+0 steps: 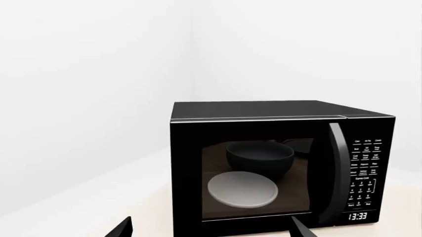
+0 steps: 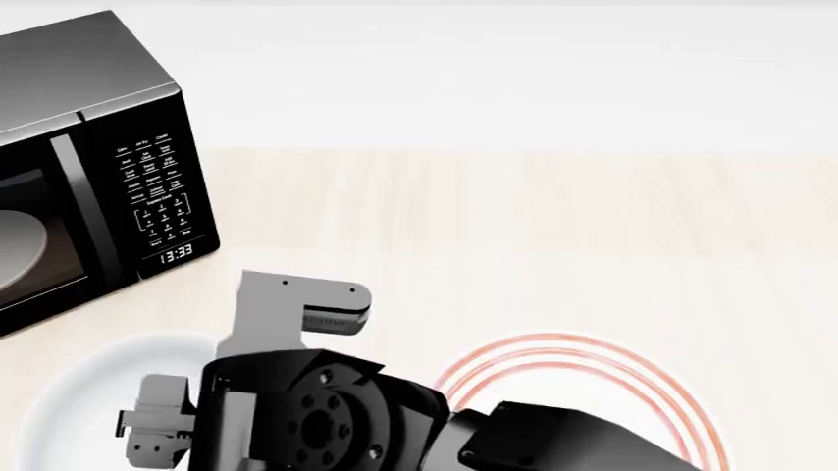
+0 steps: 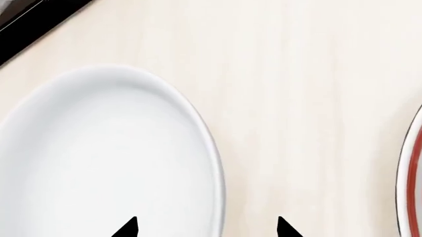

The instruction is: Put the white bowl to the right of the plate.

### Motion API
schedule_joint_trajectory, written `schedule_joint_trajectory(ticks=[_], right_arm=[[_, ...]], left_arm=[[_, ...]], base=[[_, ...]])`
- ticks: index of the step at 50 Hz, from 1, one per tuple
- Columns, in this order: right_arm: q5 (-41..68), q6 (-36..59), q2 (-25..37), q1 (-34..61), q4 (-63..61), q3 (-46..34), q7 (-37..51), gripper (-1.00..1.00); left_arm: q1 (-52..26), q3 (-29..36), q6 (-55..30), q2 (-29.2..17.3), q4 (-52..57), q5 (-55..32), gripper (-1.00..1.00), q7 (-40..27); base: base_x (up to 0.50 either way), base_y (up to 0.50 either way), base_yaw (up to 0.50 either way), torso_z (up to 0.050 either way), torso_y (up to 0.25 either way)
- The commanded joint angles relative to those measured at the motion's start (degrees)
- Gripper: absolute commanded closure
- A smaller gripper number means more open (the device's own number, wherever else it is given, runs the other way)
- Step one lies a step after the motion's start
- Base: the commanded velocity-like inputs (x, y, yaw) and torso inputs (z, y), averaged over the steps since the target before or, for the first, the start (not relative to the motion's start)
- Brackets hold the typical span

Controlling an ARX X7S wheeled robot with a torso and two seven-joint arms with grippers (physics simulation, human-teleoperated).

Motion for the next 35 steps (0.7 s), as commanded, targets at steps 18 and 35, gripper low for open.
schedule_joint_trajectory(ticks=[18,35], right_arm=[[-1.81,2.05,0.00,-3.42,1.40,-0.09,-2.38,-1.00],[-2.22,1.20,0.00,-3.92,1.69,-0.11,-3.31,-1.00]], left_arm=[[0.59,0.49,0.46,-0.50,0.46,-0.40,-1.00,-0.57],[0.86,0.85,0.86,-0.79,0.50,-0.61,-1.00,-0.81]], base=[[0.00,0.00,0.00,0.000,0.000],[0.00,0.00,0.00,0.000,0.000]])
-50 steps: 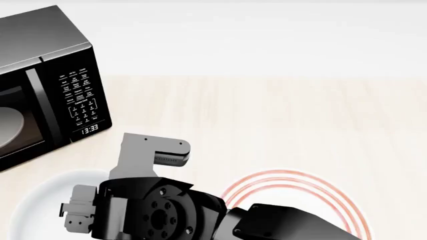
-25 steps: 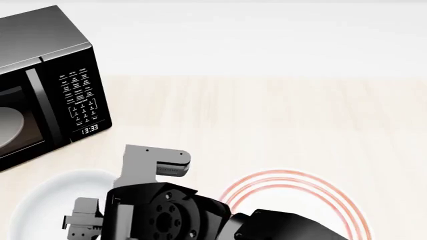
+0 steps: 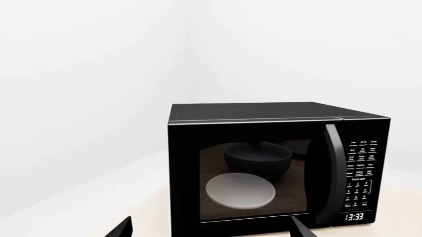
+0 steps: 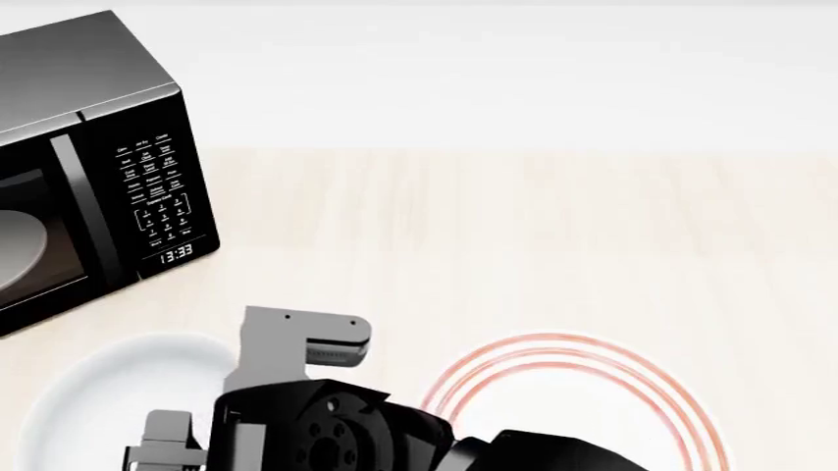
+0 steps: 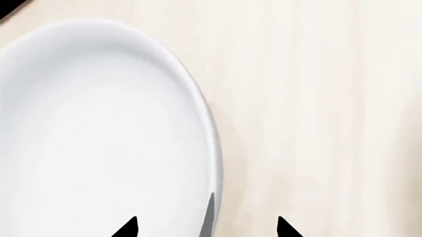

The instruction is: Put the white bowl to the right of the plate.

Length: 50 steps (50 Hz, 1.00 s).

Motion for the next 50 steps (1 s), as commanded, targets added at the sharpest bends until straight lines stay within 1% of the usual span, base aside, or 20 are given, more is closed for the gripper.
schedule_joint_trajectory(ticks=[1,14,15,28,35,37,39,44,50], right_arm=[[-0.34,-0.72,0.00,-0.46,0.20,-0.02,-0.18,-1.00],[-0.58,-0.93,0.00,-0.33,-0.96,0.04,0.75,-1.00],[-0.28,-0.24,0.00,-0.29,-0.76,-0.01,0.61,1.00],[-0.80,-1.25,0.00,0.33,-1.30,0.06,1.48,1.00],[0.88,-1.01,0.02,3.86,-2.42,0.46,3.53,1.00],[1.44,-1.03,0.97,5.06,-4.54,1.25,4.80,1.00],[1.58,-1.63,3.88,6.60,-10.18,2.45,7.27,1.00],[1.54,-1.58,8.34,9.38,-17.77,3.96,10.32,1.00],[2.27,-0.72,12.35,12.04,-22.26,5.20,12.58,1.00]], left_arm=[[0.15,0.21,0.22,-0.18,0.02,-0.16,-1.00,-0.21],[0.43,0.20,0.27,-0.46,0.33,-0.54,-1.00,-0.44],[0.44,0.20,0.28,-0.48,0.34,-0.57,-1.00,-0.45],[0.68,0.32,0.41,-0.69,0.56,-0.80,-1.00,-0.71],[0.35,0.36,0.22,-0.84,0.19,-0.99,-1.00,-0.95],[0.27,0.49,0.26,-0.88,0.03,-0.92,-1.00,-0.99],[0.10,0.66,0.16,-0.93,-0.14,-0.82,-1.00,-1.11],[-0.34,1.38,-0.01,-1.06,-0.69,-0.42,-1.00,-1.27],[-0.57,1.83,-0.06,-1.20,-1.03,-0.20,-1.00,-1.42]], base=[[0.00,0.00,0.00,0.000,0.000],[0.00,0.00,0.00,0.000,0.000],[0.00,0.00,0.00,0.000,0.000],[0.00,0.00,0.00,0.000,0.001],[0.00,0.00,0.00,0.000,0.000],[0.00,0.00,0.00,0.000,0.000],[0.00,0.00,0.00,0.000,0.000],[0.00,0.00,0.00,0.000,0.000],[0.00,0.00,0.00,0.000,0.000]])
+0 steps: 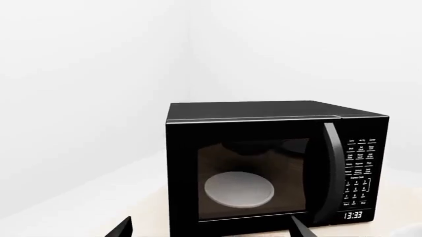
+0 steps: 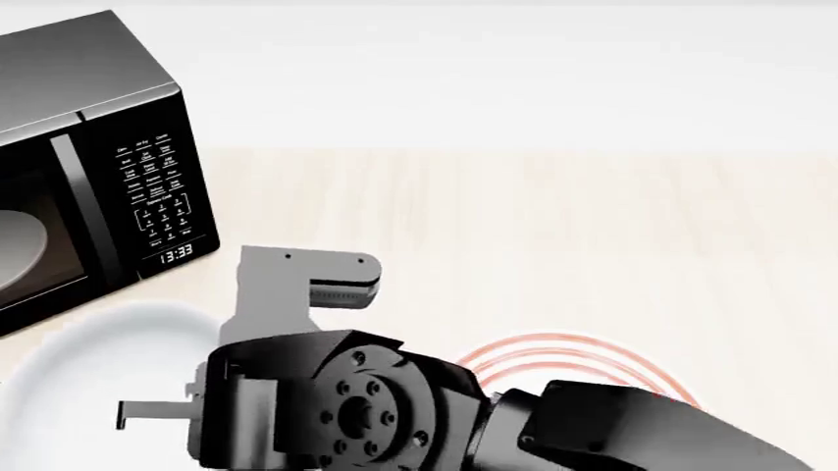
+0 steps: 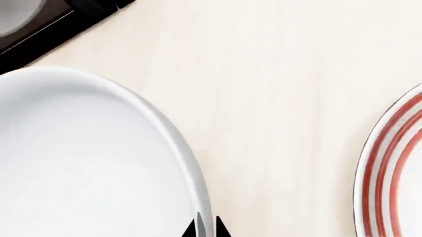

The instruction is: Put the white bowl to the right of the plate.

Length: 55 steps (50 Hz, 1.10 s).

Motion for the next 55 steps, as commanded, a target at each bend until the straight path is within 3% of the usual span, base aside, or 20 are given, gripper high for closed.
schedule_joint_trajectory(ticks=[1,22,44,55], right_arm=[[0.17,0.60,6.64,5.34,-9.46,3.06,4.51,1.00],[1.08,6.52,18.90,12.08,-8.19,4.46,3.46,1.00],[1.61,9.36,30.44,10.79,1.90,4.96,-4.41,1.00],[1.68,11.18,32.71,10.55,8.73,4.53,-7.61,1.00]], left_arm=[[-0.51,0.83,-0.16,-0.27,-0.70,0.34,-1.00,-0.30],[-1.49,1.99,-0.42,-0.62,-1.94,0.90,-1.00,-1.07],[-1.83,3.90,-0.77,-0.99,-2.35,1.81,-1.00,-1.63],[-1.62,5.08,-0.74,-1.12,-2.09,2.40,-1.00,-1.82]], base=[[0.00,0.00,0.00,0.000,0.000],[0.00,0.00,0.00,0.000,0.000],[0.00,0.00,0.00,0.000,0.000],[0.00,0.00,0.00,0.000,0.001]])
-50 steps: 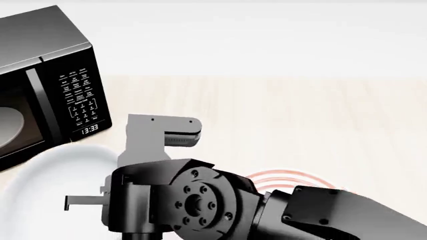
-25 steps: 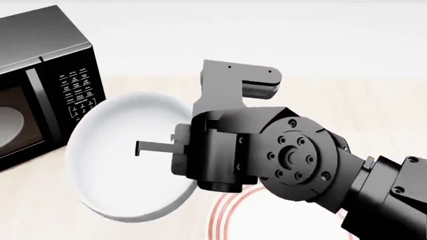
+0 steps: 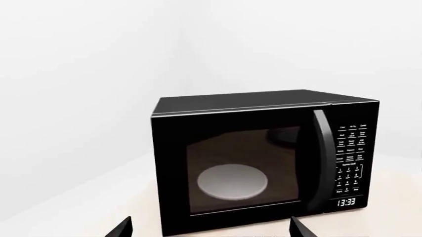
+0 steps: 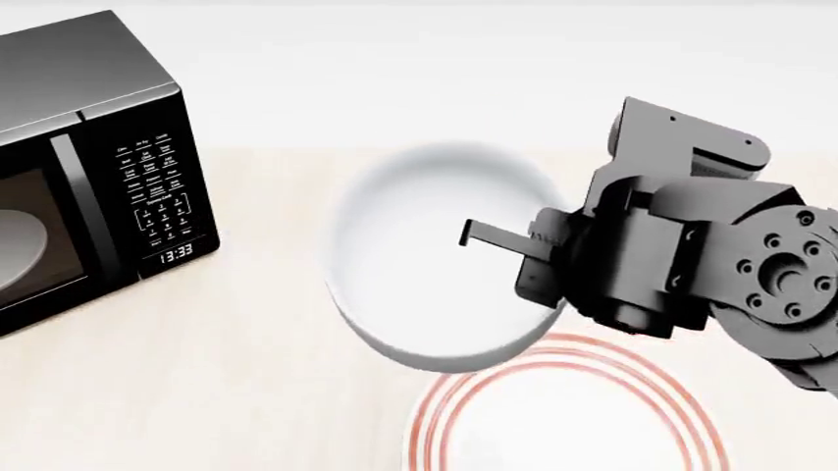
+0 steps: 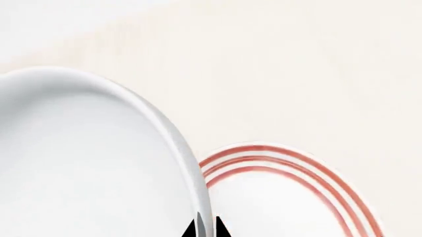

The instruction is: Put the white bowl to the right of the plate.

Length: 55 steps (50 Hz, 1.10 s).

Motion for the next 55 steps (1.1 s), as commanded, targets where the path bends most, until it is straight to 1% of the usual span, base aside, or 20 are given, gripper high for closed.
schedule_joint_trajectory(ticks=[1,12,21,26,30,36,47,52,54,55], right_arm=[[-0.82,1.35,3.38,0.09,5.97,0.60,-3.36,1.00],[0.12,2.72,4.70,-0.28,12.73,0.68,-6.13,1.00],[0.81,7.82,3.15,-0.60,29.55,-0.76,-12.58,1.00],[1.01,9.37,3.56,-0.55,34.19,-0.94,-14.65,1.00],[1.43,9.52,4.43,-0.91,34.61,-0.64,-15.01,1.00],[1.73,10.89,4.48,-1.27,39.04,-0.72,-17.10,1.00],[2.63,11.65,7.11,-2.49,44.04,-0.27,-18.96,1.00],[2.42,12.39,6.68,-2.75,47.15,-0.60,-20.23,1.00],[2.21,8.66,8.19,-3.32,44.42,-0.16,-17.79,1.00],[2.64,8.77,9.03,-3.53,43.11,0.23,-17.69,1.00]], left_arm=[[0.01,0.92,-0.02,-0.16,-0.06,0.38,-1.00,-0.21],[-0.40,1.14,-0.21,-0.41,-0.54,0.25,-1.00,-0.41],[-0.90,1.42,-0.01,-0.52,-1.48,0.26,-1.00,-0.54],[-0.88,1.36,0.04,-0.60,-1.48,0.15,-1.00,-0.65],[-0.93,1.73,0.03,-0.60,-1.53,0.38,-1.00,-0.81],[-1.07,1.61,-0.21,-0.78,-1.69,0.14,-1.00,-0.92],[-1.37,2.37,-0.17,-0.88,-2.31,0.58,-1.00,-1.22],[-1.63,2.56,-0.26,-0.91,-2.66,0.59,-1.00,-1.36],[-1.63,2.73,-0.14,-0.96,-2.74,0.56,-1.00,-1.23],[-1.75,2.86,-0.17,-0.98,-2.91,0.67,-1.00,-1.28]], base=[[0.00,0.00,0.00,0.000,0.000],[0.00,0.00,0.00,0.000,0.001],[0.00,0.00,0.00,0.000,0.000],[0.00,0.00,0.00,0.000,0.000],[0.00,0.00,0.00,0.000,0.002],[0.00,0.00,0.00,0.000,0.000],[0.00,0.00,0.00,0.000,0.000],[0.00,0.00,0.00,0.000,0.002],[0.00,0.00,0.00,0.000,0.000],[0.00,0.00,0.00,0.000,0.000]])
